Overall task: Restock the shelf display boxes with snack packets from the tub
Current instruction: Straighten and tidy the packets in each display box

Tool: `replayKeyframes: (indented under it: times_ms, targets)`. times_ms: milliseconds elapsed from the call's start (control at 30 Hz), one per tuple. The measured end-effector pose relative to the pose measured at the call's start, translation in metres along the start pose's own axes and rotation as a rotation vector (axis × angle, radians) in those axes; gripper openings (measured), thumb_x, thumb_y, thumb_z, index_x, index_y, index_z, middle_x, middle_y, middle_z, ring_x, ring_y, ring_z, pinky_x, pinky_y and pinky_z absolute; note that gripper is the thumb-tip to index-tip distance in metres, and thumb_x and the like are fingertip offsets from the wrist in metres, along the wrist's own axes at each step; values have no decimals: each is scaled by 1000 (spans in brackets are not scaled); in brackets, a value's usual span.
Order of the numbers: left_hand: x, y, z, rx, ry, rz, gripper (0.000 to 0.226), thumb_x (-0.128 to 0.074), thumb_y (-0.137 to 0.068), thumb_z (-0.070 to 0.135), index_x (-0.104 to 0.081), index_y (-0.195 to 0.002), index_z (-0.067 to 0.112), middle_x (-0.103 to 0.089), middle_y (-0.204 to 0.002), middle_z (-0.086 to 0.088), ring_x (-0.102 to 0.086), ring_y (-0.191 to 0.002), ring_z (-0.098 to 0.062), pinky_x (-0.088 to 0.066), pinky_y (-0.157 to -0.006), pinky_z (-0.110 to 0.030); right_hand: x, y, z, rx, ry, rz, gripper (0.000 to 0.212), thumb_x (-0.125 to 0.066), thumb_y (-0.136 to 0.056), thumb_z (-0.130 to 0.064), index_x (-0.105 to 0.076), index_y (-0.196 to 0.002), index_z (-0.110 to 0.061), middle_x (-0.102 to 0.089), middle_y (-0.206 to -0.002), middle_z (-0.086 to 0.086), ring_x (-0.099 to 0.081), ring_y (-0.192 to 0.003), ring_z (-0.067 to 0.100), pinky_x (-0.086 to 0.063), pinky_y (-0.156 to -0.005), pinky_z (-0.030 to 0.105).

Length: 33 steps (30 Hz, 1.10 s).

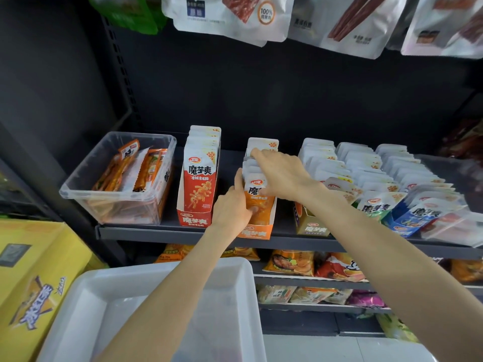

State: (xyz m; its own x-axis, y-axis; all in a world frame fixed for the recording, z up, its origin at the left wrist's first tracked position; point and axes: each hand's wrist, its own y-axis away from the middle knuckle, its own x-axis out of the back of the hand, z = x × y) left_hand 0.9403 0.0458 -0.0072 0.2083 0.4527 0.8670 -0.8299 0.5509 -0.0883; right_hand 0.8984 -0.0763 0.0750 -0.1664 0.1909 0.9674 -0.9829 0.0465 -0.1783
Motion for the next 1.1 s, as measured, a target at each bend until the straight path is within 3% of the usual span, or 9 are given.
replayKeyframes:
  times_ms: [167, 300, 433, 567, 667, 733, 800, 1033, 1100]
  targets:
    - [6, 3, 1, -19, -63, 8, 87, -58, -92, 20, 6, -150, 22, -62, -116, -10, -66, -93, -22, -53, -79, -34, -4, -1, 2, -73, 0, 80, 67, -73, -79, -36, -35, -130, -17, -53, -128, 7, -54, -114, 24, -45, -72, 31]
    - [4, 3, -1, -38, -12, 23, 83, -56, -93, 23, 3, -150, 22, -61, -117, -10, -66, -94, -24, -53, -79, -35, -5, -3, 7, -165, -116, 105, 100, -82, -69, -37, -22, -147, -16, -35, -143, 10, -36, -129, 26, -42, -96, 36]
    - [10, 1, 0, 4, 315, -46, 85, -63, -89, 26, -5, -152, 20, -36, -149, -5, -45, -129, -22, -43, -96, -33, -22, 19, -10, -406, -608, 263, 119, -82, -71, -24, 6, -152, -20, -5, -158, 10, -9, -145, 26, -27, -111, 39]
    - [30, -4, 13, -5, 825, -68, 81, -60, -90, 11, -9, -151, 24, -19, -157, 4, -21, -141, -11, -30, -109, -30, -39, 27, -26, -641, -955, 189, 95, -69, -84, -25, -5, -152, -14, -16, -158, 7, -18, -144, 20, -23, -112, 32]
    - [34, -9, 22, -9, 948, -151, 75, -51, -91, -1, -15, -150, 27, -37, -144, 10, -39, -124, 2, -42, -81, -6, -52, 22, -29, -588, -1042, 199, 88, -61, -70, -47, -29, -146, -15, -39, -146, 6, -38, -135, 19, -38, -109, 45]
    - [31, -11, 23, -1, 1016, -146, 79, -50, -89, -6, -15, -151, 30, -40, -143, 8, -42, -124, -4, -44, -75, -7, -57, 21, -28, -578, -1063, 238, 78, -64, -73, -37, -34, -143, -19, -46, -141, 2, -43, -131, 14, -41, -107, 39]
    - [31, -12, 23, -32, 1072, -146, 84, -50, -89, -7, -9, -151, 31, -37, -143, 9, -42, -125, -5, -46, -85, -12, -48, 22, -27, -559, -1086, 295, 74, -68, -81, -20, -31, -145, -22, -45, -142, 0, -41, -132, 12, -40, -107, 33]
    - [36, -17, 27, -7, 1016, -116, 80, -50, -95, 7, 2, -152, 29, -23, -155, 7, -31, -130, -1, -32, -90, -10, -43, 26, -17, -632, -1124, 235, 101, -72, -83, -15, 2, -152, -16, -20, -158, 2, -24, -142, 15, -28, -109, 30]
    - [39, -20, 25, -117, 901, -57, 78, -51, -95, 9, -1, -151, 29, -11, -158, 6, -18, -139, -4, -25, -106, -19, -48, 28, -19, -637, -1130, 208, 98, -71, -84, -17, -1, -153, -18, -26, -156, 2, -28, -141, 16, -31, -110, 33]
